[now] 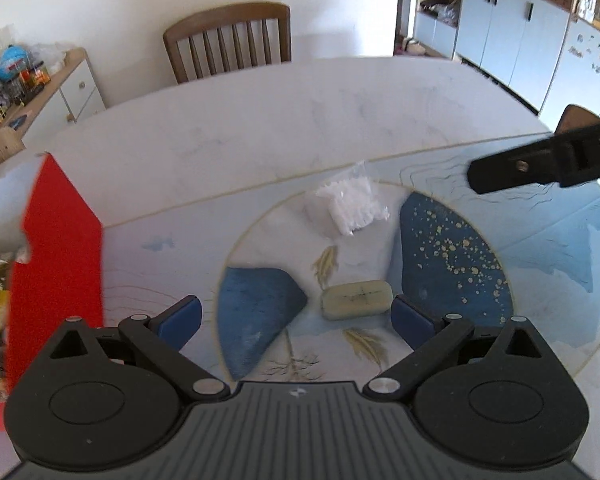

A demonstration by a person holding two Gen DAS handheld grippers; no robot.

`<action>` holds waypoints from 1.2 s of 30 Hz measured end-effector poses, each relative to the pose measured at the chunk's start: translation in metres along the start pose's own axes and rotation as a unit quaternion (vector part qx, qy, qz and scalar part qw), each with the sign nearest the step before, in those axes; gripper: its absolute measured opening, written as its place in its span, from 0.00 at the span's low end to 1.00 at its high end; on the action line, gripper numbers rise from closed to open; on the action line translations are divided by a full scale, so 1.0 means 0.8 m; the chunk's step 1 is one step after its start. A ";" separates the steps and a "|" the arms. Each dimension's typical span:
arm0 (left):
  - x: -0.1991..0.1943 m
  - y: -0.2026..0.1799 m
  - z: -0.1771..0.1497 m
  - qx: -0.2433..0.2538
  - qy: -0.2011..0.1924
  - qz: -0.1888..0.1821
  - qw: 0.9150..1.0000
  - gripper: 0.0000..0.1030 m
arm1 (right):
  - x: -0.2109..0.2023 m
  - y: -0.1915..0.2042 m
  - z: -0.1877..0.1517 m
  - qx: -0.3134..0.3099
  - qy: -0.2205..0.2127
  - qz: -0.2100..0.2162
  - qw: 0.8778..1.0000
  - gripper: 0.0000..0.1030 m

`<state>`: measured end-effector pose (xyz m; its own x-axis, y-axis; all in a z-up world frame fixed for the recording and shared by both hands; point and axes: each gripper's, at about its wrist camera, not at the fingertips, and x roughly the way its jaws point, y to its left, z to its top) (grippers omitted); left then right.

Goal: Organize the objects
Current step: 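Move both tools back over the soap bar and white bead bag, then grasp the green soap bar with the left tool while the right tool grasps the white bead bag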

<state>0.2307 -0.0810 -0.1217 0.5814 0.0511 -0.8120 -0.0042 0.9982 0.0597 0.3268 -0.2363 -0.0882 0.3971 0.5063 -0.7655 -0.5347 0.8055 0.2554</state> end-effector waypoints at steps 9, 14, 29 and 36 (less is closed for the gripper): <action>0.031 -0.026 0.005 -0.026 0.003 0.002 1.000 0.99 | 0.060 0.021 0.026 -0.012 0.034 0.017 0.999 0.93; 0.042 -0.037 0.001 -0.038 -0.004 0.014 0.999 0.98 | 0.094 0.032 0.038 -0.018 0.059 0.024 0.998 0.92; 0.053 -0.054 -0.013 -0.058 -0.005 0.041 0.997 0.90 | 0.140 0.041 0.038 -0.047 0.096 0.007 0.994 0.86; 0.053 -0.055 -0.012 -0.063 -0.004 0.044 0.997 0.69 | 0.139 0.046 0.039 -0.068 0.096 -0.002 0.993 0.69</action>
<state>0.2473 -0.1221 -0.1643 0.5808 0.1382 -0.8023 -0.1567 0.9860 0.0564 0.3745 -0.1405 -0.1452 0.2572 0.4248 -0.8680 -0.6340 0.7520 0.1802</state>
